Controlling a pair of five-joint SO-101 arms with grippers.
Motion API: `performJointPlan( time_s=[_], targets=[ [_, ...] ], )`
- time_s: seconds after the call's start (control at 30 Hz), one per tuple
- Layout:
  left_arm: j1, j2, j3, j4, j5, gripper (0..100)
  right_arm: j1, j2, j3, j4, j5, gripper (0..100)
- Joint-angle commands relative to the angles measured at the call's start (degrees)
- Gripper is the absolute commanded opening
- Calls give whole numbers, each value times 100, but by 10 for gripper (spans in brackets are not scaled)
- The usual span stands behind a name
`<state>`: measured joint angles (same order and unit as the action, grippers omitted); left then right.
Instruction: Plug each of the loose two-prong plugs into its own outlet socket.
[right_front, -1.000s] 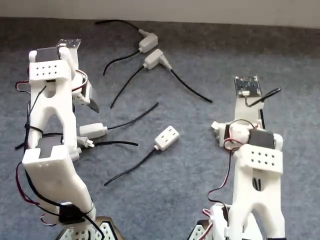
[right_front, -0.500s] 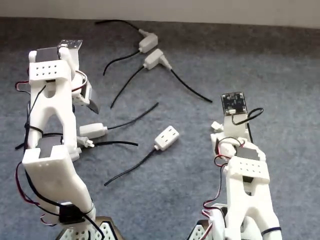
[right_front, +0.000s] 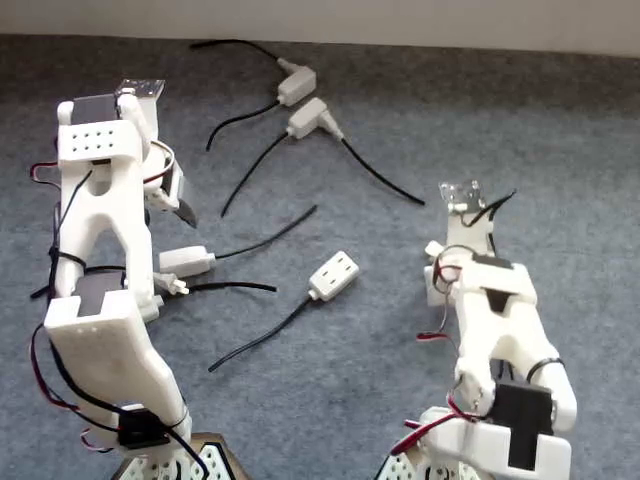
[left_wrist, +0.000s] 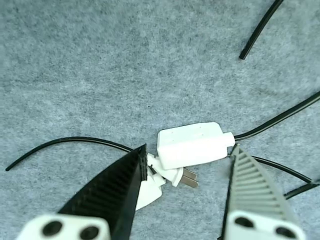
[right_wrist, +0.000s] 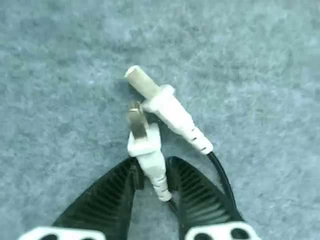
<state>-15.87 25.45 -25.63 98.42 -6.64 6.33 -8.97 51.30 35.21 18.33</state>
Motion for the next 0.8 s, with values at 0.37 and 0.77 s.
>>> performJointPlan(
  time_s=[0.37,0.77],
  targets=[
    [-681,-611,-444,167,-9,266,-549,-1587,-2114,2536,-246,22],
    [-2844,-1112,-435,167,-229,266,-2730,-1622,-3873,3468,-2338,22]
  ],
)
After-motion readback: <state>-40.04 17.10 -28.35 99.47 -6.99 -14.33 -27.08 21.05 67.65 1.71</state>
